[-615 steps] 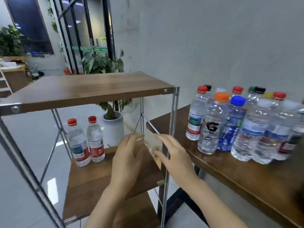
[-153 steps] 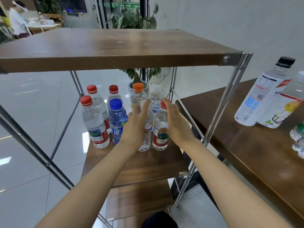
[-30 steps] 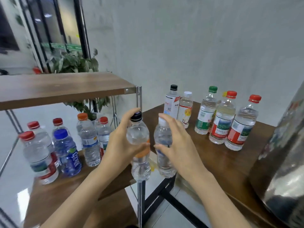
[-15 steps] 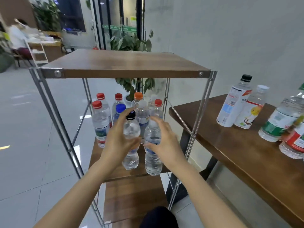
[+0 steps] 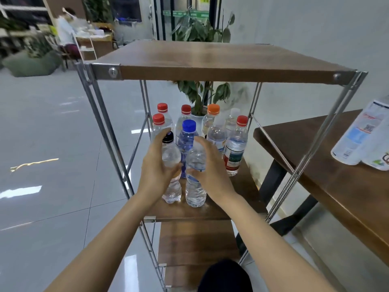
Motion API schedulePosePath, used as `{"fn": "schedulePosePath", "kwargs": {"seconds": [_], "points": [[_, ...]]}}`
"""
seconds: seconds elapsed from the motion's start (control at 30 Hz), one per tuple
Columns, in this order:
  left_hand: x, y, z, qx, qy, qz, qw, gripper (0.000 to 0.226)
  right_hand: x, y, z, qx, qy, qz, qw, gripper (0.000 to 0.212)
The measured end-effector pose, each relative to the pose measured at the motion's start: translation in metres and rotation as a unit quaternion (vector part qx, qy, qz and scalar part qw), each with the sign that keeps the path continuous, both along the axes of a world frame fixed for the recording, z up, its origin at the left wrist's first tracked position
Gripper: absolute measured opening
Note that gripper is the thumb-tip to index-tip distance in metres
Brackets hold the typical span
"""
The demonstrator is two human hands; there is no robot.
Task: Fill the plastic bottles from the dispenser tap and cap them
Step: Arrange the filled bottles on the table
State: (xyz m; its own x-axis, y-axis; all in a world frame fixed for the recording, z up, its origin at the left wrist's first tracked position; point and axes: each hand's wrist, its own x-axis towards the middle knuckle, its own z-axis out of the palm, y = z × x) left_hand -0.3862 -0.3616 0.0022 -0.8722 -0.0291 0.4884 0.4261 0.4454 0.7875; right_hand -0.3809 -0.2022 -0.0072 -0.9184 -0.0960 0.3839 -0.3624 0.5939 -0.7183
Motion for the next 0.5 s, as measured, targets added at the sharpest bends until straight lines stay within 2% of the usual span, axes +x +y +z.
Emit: {"fn": "schedulePosePath", "kwargs": {"seconds": [0.17, 0.5], "points": [[-0.014, -0.01, -0.007, -0.013, 0.013, -0.004, 1.0, 0.093, -0.012, -0.01, -0.003, -0.026, 0.023, 0.014, 0.999, 0.081], [-0.031, -0.019, -0.009, -0.013, 0.032, 0.011, 0.999, 0.092, -0.032, -0.022, -0.012, -0.02, 0.059, 0.011, 0.998, 0.08]]}}
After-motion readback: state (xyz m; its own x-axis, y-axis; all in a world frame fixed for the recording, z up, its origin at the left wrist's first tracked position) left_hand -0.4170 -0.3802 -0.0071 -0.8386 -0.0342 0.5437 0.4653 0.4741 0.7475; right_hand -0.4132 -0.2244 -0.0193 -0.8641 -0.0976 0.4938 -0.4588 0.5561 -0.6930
